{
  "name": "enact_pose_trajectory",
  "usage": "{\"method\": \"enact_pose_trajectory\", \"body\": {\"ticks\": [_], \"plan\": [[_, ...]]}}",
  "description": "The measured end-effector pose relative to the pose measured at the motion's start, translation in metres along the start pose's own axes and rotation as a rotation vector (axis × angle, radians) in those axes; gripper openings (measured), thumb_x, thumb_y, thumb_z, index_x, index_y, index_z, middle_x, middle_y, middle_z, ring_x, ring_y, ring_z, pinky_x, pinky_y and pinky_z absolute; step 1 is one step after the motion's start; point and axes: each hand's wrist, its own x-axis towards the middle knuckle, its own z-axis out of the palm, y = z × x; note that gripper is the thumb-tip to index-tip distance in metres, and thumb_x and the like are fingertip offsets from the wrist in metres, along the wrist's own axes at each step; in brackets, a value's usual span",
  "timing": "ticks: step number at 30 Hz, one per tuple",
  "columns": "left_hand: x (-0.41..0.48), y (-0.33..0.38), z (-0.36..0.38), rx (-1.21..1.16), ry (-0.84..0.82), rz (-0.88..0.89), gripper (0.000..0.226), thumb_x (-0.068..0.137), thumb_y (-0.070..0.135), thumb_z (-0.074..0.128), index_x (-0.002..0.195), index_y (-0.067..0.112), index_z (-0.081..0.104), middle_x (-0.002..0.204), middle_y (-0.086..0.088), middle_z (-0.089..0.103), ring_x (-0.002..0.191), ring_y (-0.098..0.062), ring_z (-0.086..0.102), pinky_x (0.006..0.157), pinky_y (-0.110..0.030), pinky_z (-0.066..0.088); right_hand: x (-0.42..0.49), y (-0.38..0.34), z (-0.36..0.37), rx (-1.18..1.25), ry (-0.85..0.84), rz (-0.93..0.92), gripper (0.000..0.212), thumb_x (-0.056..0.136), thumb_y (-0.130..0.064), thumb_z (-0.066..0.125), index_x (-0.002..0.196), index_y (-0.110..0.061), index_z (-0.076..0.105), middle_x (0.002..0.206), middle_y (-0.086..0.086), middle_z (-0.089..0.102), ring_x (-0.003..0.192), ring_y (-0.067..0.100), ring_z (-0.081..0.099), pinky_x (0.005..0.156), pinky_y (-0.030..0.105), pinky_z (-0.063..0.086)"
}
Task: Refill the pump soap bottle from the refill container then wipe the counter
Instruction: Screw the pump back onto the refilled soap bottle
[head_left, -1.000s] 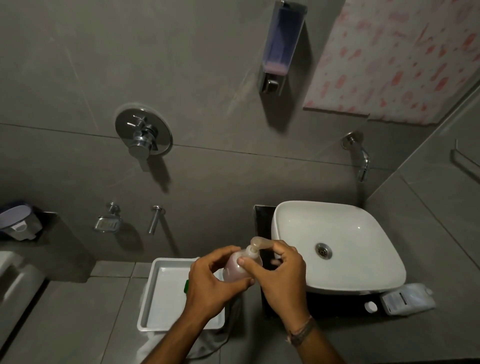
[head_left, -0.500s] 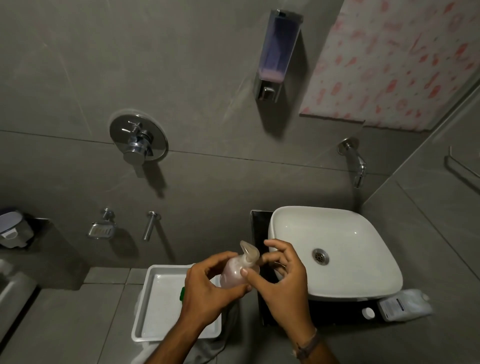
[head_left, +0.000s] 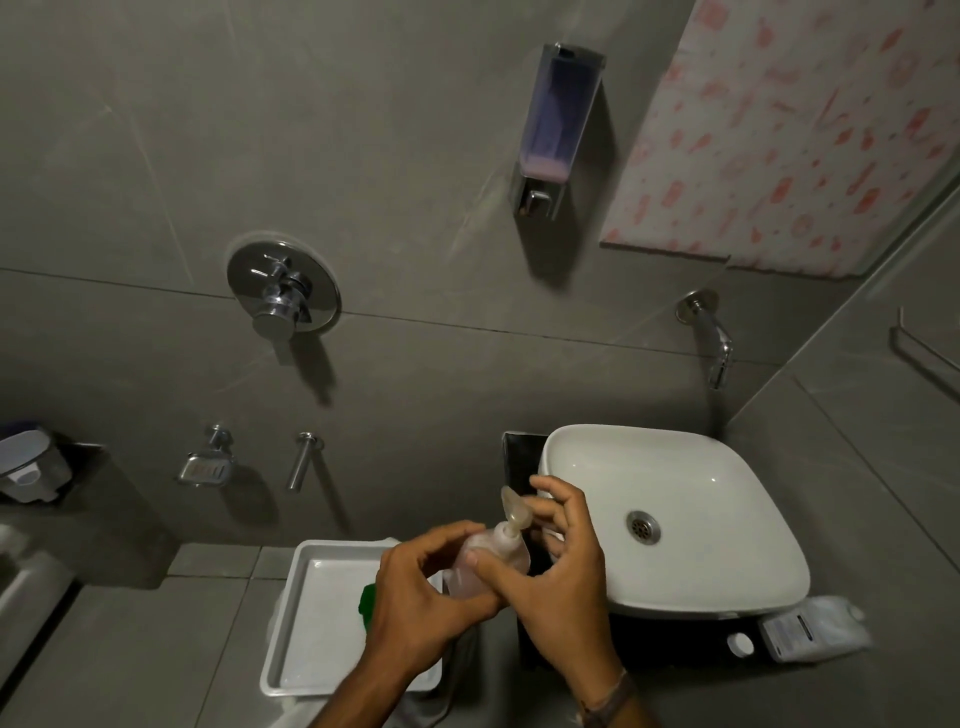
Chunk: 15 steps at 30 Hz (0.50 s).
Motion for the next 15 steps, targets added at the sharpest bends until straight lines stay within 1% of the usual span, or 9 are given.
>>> {"method": "enact_pose_trajectory", "body": {"ticks": [2, 3, 4, 6, 8, 10, 11, 13, 15], "plan": [[-0.001, 0.002, -0.001, -0.010, 0.016, 0.004, 0.063, 0.057, 0.042, 0.095, 0.117, 0.028, 0.079, 0.112, 0.010, 0.083, 0.109, -0.015, 0.078, 0.097, -0.044, 0.065, 0.004, 0.003, -0.006, 0.018, -0.122, 0.009, 0.092, 0.065, -0.045, 0.089, 0.144, -0.048, 0.041, 0.130, -0.031, 0.064, 0.124, -0.004, 0.061, 0.098, 0.012, 0.049], [0.000, 0.002, -0.003, -0.011, 0.017, 0.006, 0.064, 0.057, 0.042, 0.097, 0.116, 0.028, 0.079, 0.112, 0.010, 0.083, 0.110, -0.015, 0.078, 0.096, -0.043, 0.066, 0.006, 0.004, -0.011, 0.029, -0.179, 0.012, 0.091, 0.070, -0.038, 0.087, 0.146, -0.050, 0.037, 0.130, -0.030, 0.065, 0.125, -0.004, 0.061, 0.097, 0.009, 0.049], [0.000, 0.000, -0.004, -0.009, 0.014, 0.011, 0.063, 0.058, 0.035, 0.101, 0.117, 0.028, 0.079, 0.113, 0.010, 0.083, 0.110, -0.016, 0.078, 0.097, -0.043, 0.065, 0.009, 0.005, -0.014, 0.037, -0.221, 0.009, 0.088, 0.076, -0.032, 0.085, 0.147, -0.051, 0.036, 0.128, -0.027, 0.068, 0.124, -0.002, 0.062, 0.097, 0.008, 0.049], [0.001, -0.002, -0.005, 0.000, 0.006, 0.014, 0.063, 0.061, 0.018, 0.105, 0.118, 0.026, 0.079, 0.114, 0.009, 0.083, 0.111, -0.019, 0.078, 0.098, -0.045, 0.065, 0.011, 0.007, -0.017, 0.028, -0.215, 0.000, 0.082, 0.079, -0.028, 0.083, 0.145, -0.051, 0.039, 0.120, -0.023, 0.073, 0.119, 0.001, 0.066, 0.098, 0.013, 0.052], [0.002, -0.003, -0.006, 0.000, -0.001, 0.009, 0.064, 0.061, 0.015, 0.105, 0.119, 0.024, 0.079, 0.116, 0.007, 0.082, 0.111, -0.020, 0.077, 0.099, -0.046, 0.064, 0.012, 0.007, -0.016, -0.006, -0.125, -0.014, 0.083, 0.070, -0.036, 0.088, 0.140, -0.048, 0.046, 0.111, -0.020, 0.075, 0.113, 0.004, 0.069, 0.097, 0.020, 0.052], [0.003, -0.003, -0.006, -0.001, -0.006, 0.021, 0.065, 0.058, 0.026, 0.104, 0.119, 0.025, 0.079, 0.115, 0.007, 0.083, 0.110, -0.019, 0.077, 0.099, -0.045, 0.065, 0.012, 0.007, -0.014, -0.025, -0.094, -0.027, 0.090, 0.061, -0.043, 0.092, 0.138, -0.045, 0.046, 0.109, -0.017, 0.075, 0.111, 0.006, 0.069, 0.094, 0.021, 0.053], [0.003, -0.001, -0.006, -0.006, -0.004, 0.024, 0.066, 0.056, 0.035, 0.101, 0.118, 0.026, 0.079, 0.113, 0.008, 0.083, 0.110, -0.018, 0.078, 0.098, -0.044, 0.065, 0.013, 0.006, -0.014, -0.024, -0.118, -0.027, 0.095, 0.060, -0.044, 0.093, 0.141, -0.045, 0.043, 0.113, -0.017, 0.073, 0.114, 0.006, 0.067, 0.095, 0.021, 0.053], [0.003, 0.001, -0.007, -0.022, 0.004, 0.021, 0.067, 0.054, 0.045, 0.095, 0.117, 0.028, 0.080, 0.112, 0.011, 0.083, 0.109, -0.016, 0.078, 0.097, -0.041, 0.065, 0.015, 0.007, -0.015, -0.009, -0.206, -0.026, 0.096, 0.068, -0.038, 0.090, 0.147, -0.046, 0.036, 0.126, -0.020, 0.069, 0.123, 0.004, 0.063, 0.097, 0.019, 0.053], [0.005, 0.002, -0.008, -0.025, 0.003, 0.031, 0.065, 0.054, 0.046, 0.096, 0.115, 0.033, 0.079, 0.111, 0.016, 0.083, 0.109, -0.013, 0.078, 0.095, -0.034, 0.065, 0.015, 0.007, -0.016, 0.016, -0.227, -0.023, 0.087, 0.077, -0.030, 0.085, 0.147, -0.047, 0.037, 0.125, -0.020, 0.071, 0.123, 0.004, 0.064, 0.097, 0.016, 0.053]]}}
